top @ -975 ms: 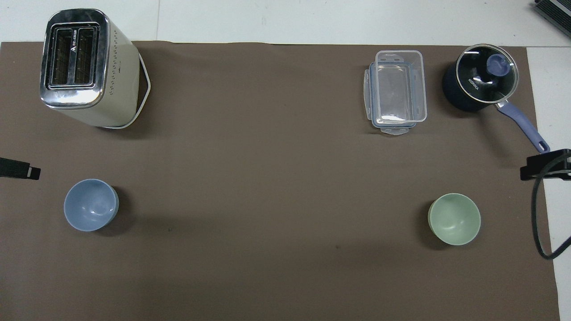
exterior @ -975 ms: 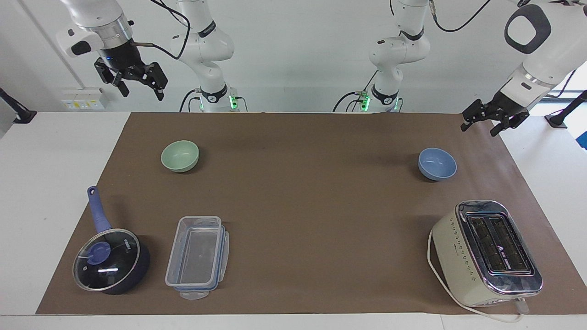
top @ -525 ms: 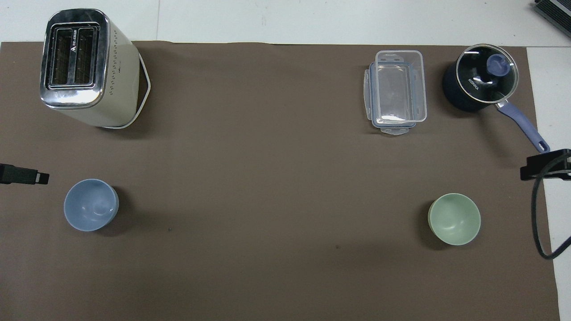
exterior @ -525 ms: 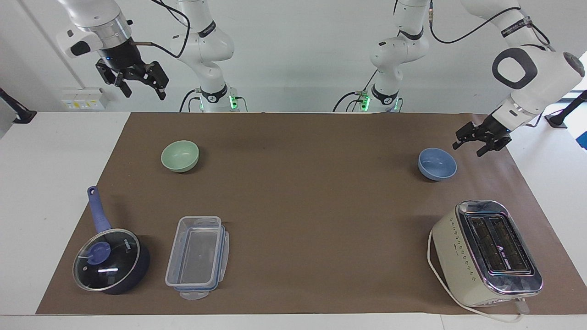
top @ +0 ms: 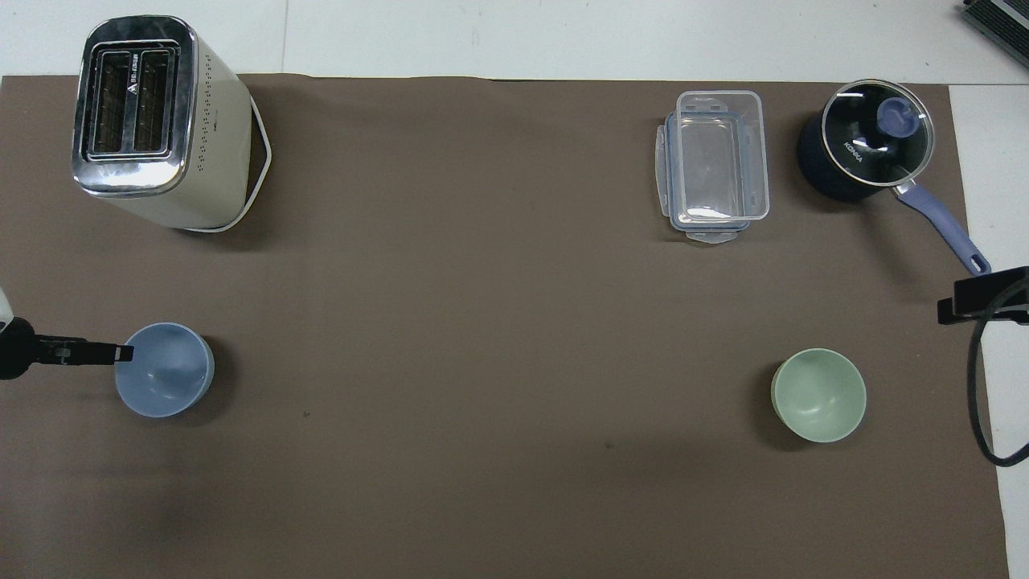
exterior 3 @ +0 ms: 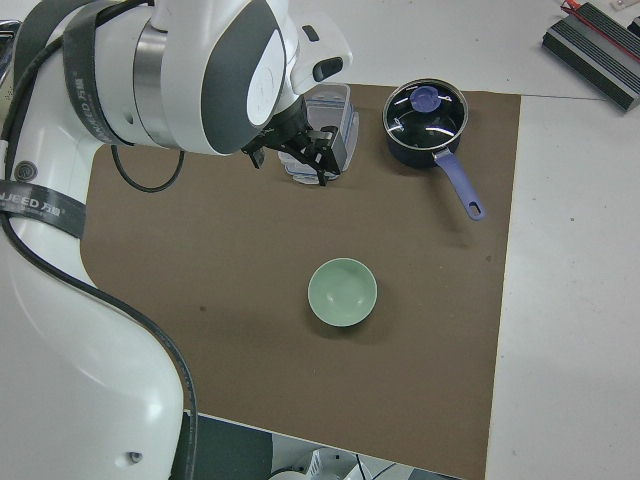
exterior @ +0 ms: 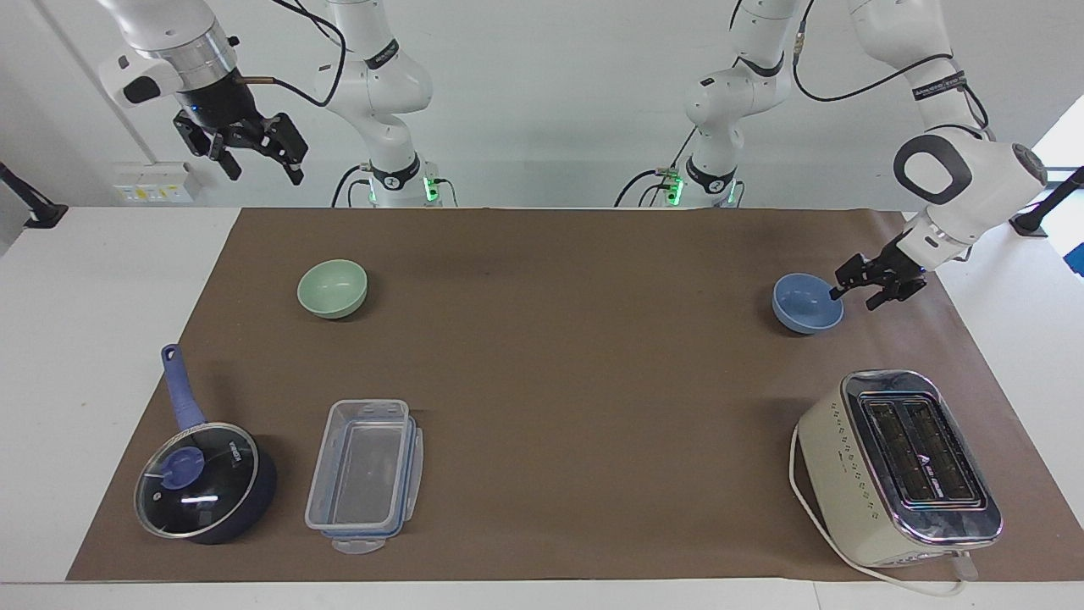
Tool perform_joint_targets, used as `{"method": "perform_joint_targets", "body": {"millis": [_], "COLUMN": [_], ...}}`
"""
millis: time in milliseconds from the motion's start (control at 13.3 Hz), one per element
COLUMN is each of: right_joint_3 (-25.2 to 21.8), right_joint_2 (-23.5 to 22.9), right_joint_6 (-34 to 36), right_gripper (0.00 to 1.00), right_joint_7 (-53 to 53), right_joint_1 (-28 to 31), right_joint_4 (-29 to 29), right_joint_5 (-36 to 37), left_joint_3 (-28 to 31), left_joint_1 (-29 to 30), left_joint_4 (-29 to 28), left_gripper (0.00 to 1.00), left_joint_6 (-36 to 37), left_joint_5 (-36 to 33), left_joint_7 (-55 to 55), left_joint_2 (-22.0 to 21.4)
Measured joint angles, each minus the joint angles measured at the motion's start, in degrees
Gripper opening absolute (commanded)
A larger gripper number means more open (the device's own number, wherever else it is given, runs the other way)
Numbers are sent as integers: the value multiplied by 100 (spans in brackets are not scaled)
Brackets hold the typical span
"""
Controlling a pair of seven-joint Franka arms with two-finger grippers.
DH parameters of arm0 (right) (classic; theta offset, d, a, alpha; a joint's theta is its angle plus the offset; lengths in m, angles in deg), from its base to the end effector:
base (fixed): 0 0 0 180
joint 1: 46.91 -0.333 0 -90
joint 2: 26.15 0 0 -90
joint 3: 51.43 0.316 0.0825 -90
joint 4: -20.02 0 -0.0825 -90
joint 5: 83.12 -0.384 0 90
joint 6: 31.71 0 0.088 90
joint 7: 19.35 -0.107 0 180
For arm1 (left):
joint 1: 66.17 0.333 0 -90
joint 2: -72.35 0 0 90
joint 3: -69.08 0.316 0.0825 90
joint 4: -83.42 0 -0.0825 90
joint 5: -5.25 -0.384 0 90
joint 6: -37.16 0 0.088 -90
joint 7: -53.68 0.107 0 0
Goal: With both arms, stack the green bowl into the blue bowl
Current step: 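Reach the left gripper to the blue bowl rim and grasp it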
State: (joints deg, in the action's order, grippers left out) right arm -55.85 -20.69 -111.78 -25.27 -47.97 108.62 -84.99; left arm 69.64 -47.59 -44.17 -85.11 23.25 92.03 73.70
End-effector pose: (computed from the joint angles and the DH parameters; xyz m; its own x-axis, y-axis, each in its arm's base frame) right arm 0.5049 -0.0280 0.6716 0.9863 -0.1548 -0.0575 -0.1569 -0.9870 -0.0340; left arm 0.4926 0.1567 0.3549 0.9886 -0.1446 0.0420 -0.1505 -0.9502 0.2730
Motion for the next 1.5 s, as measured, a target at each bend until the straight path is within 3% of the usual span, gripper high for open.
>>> {"method": "perform_joint_targets", "body": {"millis": [225,300,450,1125,1500], "right_joint_3": [0,0,-1,-2,-2], "right_joint_2": [0,0,0,0,0], "right_joint_6": [0,0,0,-29,-146], "right_gripper": [100,100,100,100,100], "right_joint_7": [0,0,6,40,178], "right_joint_1": [0,0,0,2,3], "right_joint_4": [1,1,2,2,5], "right_joint_5": [2,5,32,147,310], "left_joint_3": [-14,-26,-43,-113,-181], "left_joint_1": [-3,-7,-10,-59,-926], "left_joint_4": [-210,-275,-383,-388,-359], "left_gripper": [59,50,0,0,0], "left_joint_6": [-226,-312,-461,-467,-122], "left_joint_5": [1,1,1,12,35], "left_joint_7": [9,10,12,31,-1065], "left_joint_2": [102,118,133,66,-443]}}
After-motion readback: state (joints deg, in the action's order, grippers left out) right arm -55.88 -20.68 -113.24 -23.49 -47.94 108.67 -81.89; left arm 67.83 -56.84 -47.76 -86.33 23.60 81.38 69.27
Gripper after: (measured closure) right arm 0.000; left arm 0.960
